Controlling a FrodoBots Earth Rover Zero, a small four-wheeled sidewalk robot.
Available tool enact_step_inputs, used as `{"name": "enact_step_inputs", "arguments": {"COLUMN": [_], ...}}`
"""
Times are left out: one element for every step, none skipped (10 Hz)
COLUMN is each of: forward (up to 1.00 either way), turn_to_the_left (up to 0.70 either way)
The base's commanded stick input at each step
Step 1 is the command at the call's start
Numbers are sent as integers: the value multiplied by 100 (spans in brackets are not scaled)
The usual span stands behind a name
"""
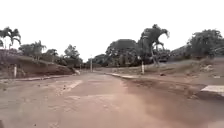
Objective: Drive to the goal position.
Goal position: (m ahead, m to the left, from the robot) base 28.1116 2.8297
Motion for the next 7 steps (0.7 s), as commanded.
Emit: {"name": "enact_step_inputs", "arguments": {"forward": [100, 100, 100, 100, 100, 100, 100], "turn_to_the_left": [0, 0, 0, 0, 0, 0, 0]}}
